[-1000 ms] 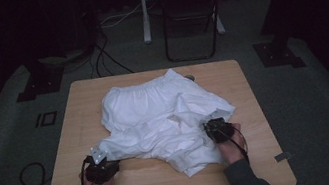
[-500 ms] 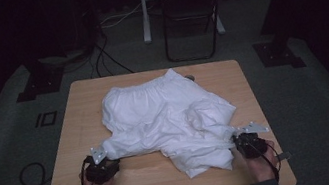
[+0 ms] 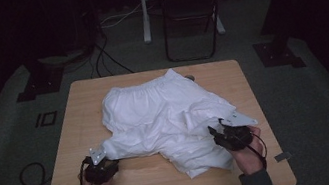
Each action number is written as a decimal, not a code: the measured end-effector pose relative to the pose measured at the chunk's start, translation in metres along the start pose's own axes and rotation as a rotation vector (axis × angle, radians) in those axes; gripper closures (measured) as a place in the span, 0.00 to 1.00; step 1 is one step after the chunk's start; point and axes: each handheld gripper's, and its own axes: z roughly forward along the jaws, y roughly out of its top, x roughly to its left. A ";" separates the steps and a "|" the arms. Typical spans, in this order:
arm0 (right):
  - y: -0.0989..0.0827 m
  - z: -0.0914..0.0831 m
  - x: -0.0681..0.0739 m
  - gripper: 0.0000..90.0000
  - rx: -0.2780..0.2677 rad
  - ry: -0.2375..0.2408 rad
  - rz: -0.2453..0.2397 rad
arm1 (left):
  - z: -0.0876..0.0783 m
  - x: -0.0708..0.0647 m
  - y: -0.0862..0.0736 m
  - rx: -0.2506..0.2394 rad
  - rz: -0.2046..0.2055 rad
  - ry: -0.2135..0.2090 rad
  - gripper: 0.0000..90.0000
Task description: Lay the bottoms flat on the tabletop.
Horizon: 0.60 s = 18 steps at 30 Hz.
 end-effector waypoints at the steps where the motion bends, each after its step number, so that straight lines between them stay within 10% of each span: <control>1: 0.005 0.002 0.005 0.57 -0.007 0.012 -0.013 | -0.003 0.001 0.000 -0.004 -0.005 -0.001 0.59; 11: 0.037 0.008 0.041 0.58 -0.089 0.072 -0.098 | -0.049 0.020 0.003 -0.084 -0.039 0.043 0.59; 18: 0.034 0.034 0.046 0.62 -0.031 0.113 -0.104 | -0.058 0.023 0.020 -0.118 -0.043 0.029 0.59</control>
